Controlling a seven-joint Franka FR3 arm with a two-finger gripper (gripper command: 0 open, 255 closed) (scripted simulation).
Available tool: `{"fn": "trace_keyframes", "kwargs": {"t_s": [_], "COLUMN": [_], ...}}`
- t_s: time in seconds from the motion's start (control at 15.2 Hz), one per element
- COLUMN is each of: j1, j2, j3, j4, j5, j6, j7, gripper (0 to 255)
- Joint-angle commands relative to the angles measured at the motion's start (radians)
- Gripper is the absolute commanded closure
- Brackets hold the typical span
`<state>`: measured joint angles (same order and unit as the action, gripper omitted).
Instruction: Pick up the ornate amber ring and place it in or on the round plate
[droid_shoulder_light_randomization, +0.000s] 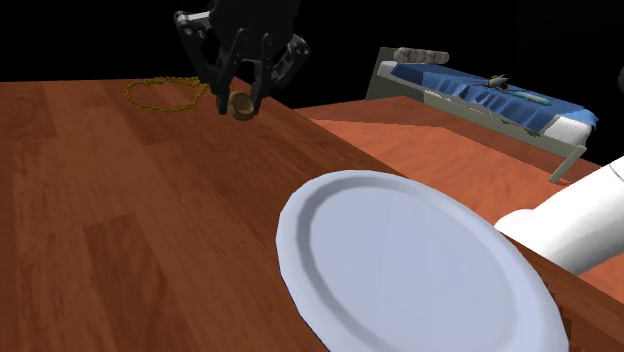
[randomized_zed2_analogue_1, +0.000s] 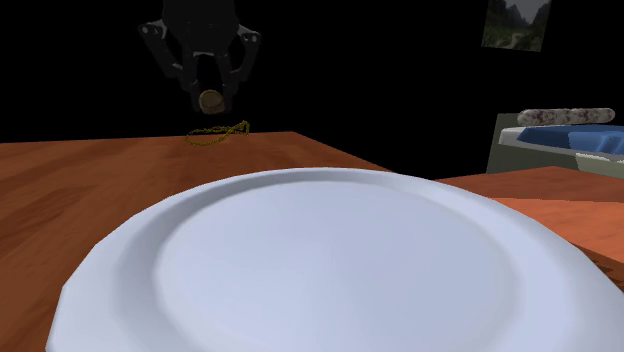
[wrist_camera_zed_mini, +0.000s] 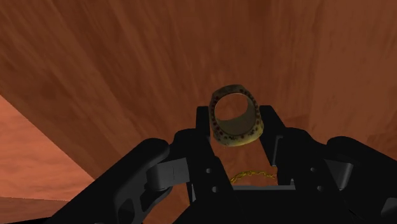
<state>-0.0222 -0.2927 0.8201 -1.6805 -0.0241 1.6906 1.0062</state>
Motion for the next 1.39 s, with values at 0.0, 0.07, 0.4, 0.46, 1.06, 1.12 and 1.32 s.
{"fn": "trace_keyframes", "kwargs": {"t_s": [0.0, 0.07, 0.4, 0.46, 1.06, 1.12, 1.32], "j1": [0.033, 0.053, 0.145, 0.164, 0.321, 0.325, 0.335], "j2": [-0.103, -0.143, -0.326, -0.36, -0.635, -0.642, -0.663], "j3": [-0.05, -0.071, -0.148, -0.159, -0.224, -0.222, -0.214], "j4": [-0.078, -0.107, -0.23, -0.251, -0.377, -0.395, -0.447], "j5": [0.069, 0.091, 0.174, 0.186, 0.271, 0.275, 0.286], "j6": [0.0, -0.006, -0.054, -0.067, -0.222, -0.211, -0.18], "j7": [-0.027, -0.034, -0.048, -0.047, -0.001, -0.001, 0.001], "gripper": [255, 255, 255, 255, 255, 255, 255]}}
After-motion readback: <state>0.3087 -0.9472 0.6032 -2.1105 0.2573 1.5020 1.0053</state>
